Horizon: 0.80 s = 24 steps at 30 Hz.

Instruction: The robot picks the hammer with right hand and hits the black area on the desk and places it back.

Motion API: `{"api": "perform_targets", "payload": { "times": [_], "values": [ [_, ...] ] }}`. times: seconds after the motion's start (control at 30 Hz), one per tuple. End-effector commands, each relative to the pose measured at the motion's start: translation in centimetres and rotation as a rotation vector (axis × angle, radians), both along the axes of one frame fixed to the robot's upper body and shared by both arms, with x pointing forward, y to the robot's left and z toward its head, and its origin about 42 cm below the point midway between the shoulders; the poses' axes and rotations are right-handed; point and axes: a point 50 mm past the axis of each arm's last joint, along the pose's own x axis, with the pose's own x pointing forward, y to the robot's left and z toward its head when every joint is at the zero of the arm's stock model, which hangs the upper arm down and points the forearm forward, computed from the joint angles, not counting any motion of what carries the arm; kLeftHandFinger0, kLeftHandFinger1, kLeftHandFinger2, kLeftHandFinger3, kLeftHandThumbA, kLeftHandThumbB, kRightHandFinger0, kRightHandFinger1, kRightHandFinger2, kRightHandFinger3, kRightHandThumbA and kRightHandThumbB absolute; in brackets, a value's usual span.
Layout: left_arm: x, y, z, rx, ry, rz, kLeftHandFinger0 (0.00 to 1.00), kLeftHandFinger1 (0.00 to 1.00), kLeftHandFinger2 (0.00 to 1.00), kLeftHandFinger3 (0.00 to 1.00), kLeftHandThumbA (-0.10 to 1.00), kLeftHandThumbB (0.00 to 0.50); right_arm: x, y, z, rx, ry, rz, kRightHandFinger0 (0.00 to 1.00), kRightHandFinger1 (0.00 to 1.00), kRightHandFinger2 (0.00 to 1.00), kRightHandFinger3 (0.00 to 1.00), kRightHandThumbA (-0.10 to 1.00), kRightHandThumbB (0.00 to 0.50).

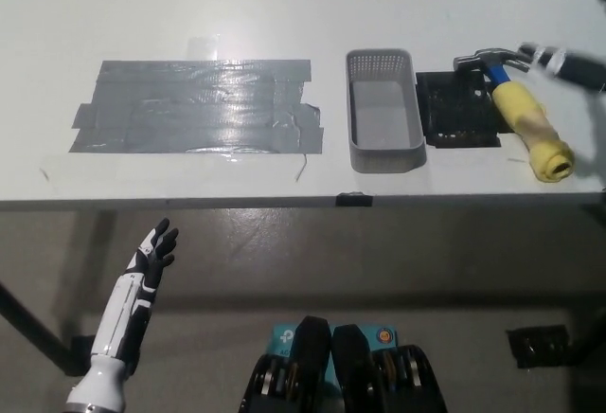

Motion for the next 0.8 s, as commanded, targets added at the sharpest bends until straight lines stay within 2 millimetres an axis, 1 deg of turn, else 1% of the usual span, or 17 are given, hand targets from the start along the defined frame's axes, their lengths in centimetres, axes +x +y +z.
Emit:
{"api": "perform_targets", "payload": {
  "times": [0.0,0.03,0.07,0.1,0.17,0.2,0.23,0.27,0.3,0.33,0.37,0.47,0.53,0.6,0.67,0.7,0.77],
  "values": [
    [0.3,0.1,1.7,0.037,-0.110,-0.022,1.00,1.00,1.00,1.00,1.00,0.074,-15.4,7.1,3.3,-0.072,-0.631,0.058,1.00,1.00,1.00,1.00,1.00,0.328],
    [0.3,0.2,1.7,0.039,-0.109,-0.020,1.00,1.00,1.00,1.00,1.00,0.079,-15.5,7.3,2.0,-0.060,-0.604,0.048,1.00,1.00,1.00,1.00,1.00,0.316],
    [0.3,0.2,1.7,0.038,-0.106,-0.019,1.00,1.00,1.00,1.00,1.00,0.078,-15.6,7.6,0.0,-0.012,-0.549,0.059,1.00,1.00,1.00,1.00,1.00,0.305],
    [0.3,0.2,1.6,0.038,-0.103,-0.019,1.00,1.00,1.00,1.00,1.00,0.076,-15.7,7.7,-1.2,0.004,-0.518,0.059,1.00,1.00,1.00,1.00,1.00,0.297],
    [0.2,0.1,1.6,0.038,-0.100,-0.019,1.00,1.00,1.00,1.00,1.00,0.075,-16.1,8.0,-3.9,0.002,-0.451,0.042,1.00,1.00,1.00,1.00,1.00,0.299],
    [0.3,-0.1,1.6,0.035,-0.101,-0.024,1.00,1.00,1.00,1.00,1.00,0.072,-16.3,7.9,-4.9,0.011,-0.429,0.049,1.00,1.00,1.00,1.00,1.00,0.279],
    [0.3,-0.2,1.5,0.033,-0.100,-0.026,1.00,1.00,1.00,1.00,1.00,0.072,-16.4,7.8,-5.3,0.014,-0.421,0.050,1.00,1.00,1.00,1.00,1.00,0.273],
    [0.3,-0.2,1.4,0.034,-0.100,-0.028,1.00,1.00,1.00,1.00,1.00,0.079,-16.6,7.8,-7.7,0.027,-0.351,0.049,1.00,1.00,1.00,1.00,1.00,0.257],
    [0.3,-0.2,1.3,0.033,-0.098,-0.028,1.00,1.00,1.00,1.00,1.00,0.080,-16.7,7.8,-8.1,0.028,-0.339,0.048,1.00,1.00,1.00,1.00,1.00,0.254],
    [0.2,-0.3,1.2,0.029,-0.094,-0.028,1.00,1.00,1.00,1.00,1.00,0.085,-16.6,7.6,-9.2,0.033,-0.311,0.033,1.00,1.00,1.00,1.00,1.00,0.254],
    [0.0,-0.3,1.1,0.027,-0.090,-0.030,1.00,1.00,1.00,1.00,1.00,0.087,-16.5,7.1,-10.6,0.040,-0.265,0.004,1.00,1.00,1.00,1.00,1.00,0.266],
    [-0.3,-0.5,0.8,0.023,-0.085,-0.031,1.00,1.00,1.00,1.00,1.00,0.081,-16.3,5.6,-13.7,0.027,-0.167,-0.035,1.00,1.00,1.00,1.00,1.00,0.254],
    [-0.2,-0.3,1.0,0.020,-0.088,-0.024,1.00,1.00,1.00,1.00,1.00,0.071,-15.5,4.9,-14.9,0.023,-0.115,-0.049,1.00,1.00,1.00,1.00,1.00,0.255],
    [-0.1,-0.3,0.9,0.018,-0.086,-0.016,1.00,1.00,1.00,1.00,1.00,0.066,-15.1,4.2,-15.5,0.031,-0.064,-0.053,1.00,1.00,1.00,1.00,1.00,0.275],
    [0.0,-0.4,1.0,0.011,-0.086,-0.016,1.00,1.00,1.00,1.00,1.00,0.059,-14.7,4.0,-15.6,0.036,-0.054,-0.054,1.00,1.00,1.00,1.00,1.00,0.278],
    [0.0,-0.4,0.9,0.016,-0.084,-0.014,1.00,1.00,1.00,1.00,1.00,0.059,-14.5,4.0,-15.8,0.053,-0.055,-0.047,1.00,1.00,1.00,1.00,1.00,0.268],
    [0.2,-0.4,1.1,0.023,-0.086,-0.013,1.00,1.00,1.00,1.00,1.00,0.070,-14.1,4.2,-15.8,0.054,-0.058,-0.039,1.00,1.00,1.00,1.00,1.00,0.270]
  ]
}}
